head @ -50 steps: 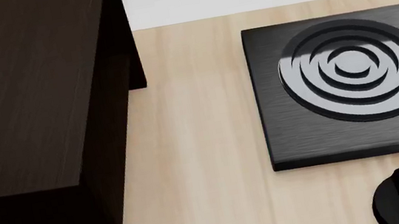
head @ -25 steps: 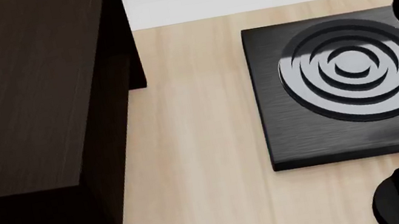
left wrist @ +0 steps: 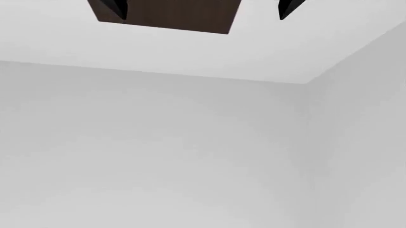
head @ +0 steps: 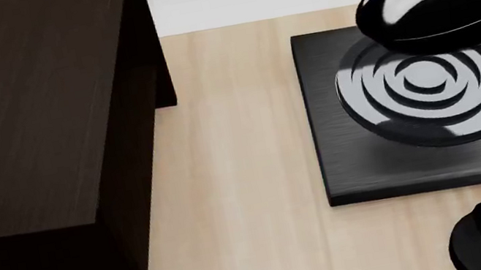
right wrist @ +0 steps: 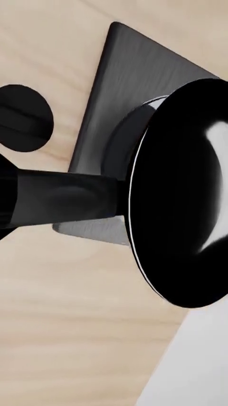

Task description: Put the frying pan under the cabinet shelf.

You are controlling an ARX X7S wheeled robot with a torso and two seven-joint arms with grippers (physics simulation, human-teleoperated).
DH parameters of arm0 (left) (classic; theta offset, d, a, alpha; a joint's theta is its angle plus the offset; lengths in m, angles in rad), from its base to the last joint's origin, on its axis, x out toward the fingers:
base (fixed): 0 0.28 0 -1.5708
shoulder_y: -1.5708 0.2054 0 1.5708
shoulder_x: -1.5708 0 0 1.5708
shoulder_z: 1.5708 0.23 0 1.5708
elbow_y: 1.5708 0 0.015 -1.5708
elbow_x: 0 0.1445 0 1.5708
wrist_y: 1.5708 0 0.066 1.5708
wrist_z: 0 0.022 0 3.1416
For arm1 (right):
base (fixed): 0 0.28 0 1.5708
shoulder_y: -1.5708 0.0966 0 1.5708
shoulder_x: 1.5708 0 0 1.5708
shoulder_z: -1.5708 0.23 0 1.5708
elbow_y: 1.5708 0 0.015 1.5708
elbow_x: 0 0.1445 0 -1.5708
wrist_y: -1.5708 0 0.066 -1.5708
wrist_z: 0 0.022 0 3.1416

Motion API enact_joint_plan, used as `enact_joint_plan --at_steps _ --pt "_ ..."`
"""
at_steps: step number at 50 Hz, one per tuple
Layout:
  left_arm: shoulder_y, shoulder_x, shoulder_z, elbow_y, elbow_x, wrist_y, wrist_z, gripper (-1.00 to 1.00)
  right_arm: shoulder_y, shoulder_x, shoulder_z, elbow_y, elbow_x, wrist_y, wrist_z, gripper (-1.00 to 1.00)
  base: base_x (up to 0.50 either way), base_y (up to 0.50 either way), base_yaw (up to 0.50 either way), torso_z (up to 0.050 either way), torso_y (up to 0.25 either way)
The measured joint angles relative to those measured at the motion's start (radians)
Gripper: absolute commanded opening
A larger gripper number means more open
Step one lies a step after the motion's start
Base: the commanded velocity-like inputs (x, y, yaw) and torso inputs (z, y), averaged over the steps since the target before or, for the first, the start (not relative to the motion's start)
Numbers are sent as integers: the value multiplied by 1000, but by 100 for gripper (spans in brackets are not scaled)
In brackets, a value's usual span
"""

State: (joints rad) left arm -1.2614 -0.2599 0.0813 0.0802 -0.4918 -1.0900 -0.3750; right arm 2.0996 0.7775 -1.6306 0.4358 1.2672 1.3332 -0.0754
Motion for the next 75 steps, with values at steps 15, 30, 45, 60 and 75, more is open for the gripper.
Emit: enact_joint_plan --at_steps 15,30,45,60,75 --pt "15 -16 -12 8 -10 5 1 100 -73 -108 -18 37 -39 -91 -36 -100 0 0 0 1 1" --pt "19 -26 -22 26 -23 -7 -5 100 -139 -104 20 -87 10 -111 76 -100 0 0 0 1 1" --pt "21 -33 -32 39 -35 -17 -11 100 -222 -68 67 -223 96 -128 221 -100 0 0 0 1 1" --pt "24 -41 -41 50 -46 -26 -17 100 -280 -108 66 -249 95 -182 225 -100 0 0 0 0 1" --pt "35 -52 -49 60 -54 -27 -22 100 -345 -183 45 -186 40 -262 170 -100 0 0 0 1 1"
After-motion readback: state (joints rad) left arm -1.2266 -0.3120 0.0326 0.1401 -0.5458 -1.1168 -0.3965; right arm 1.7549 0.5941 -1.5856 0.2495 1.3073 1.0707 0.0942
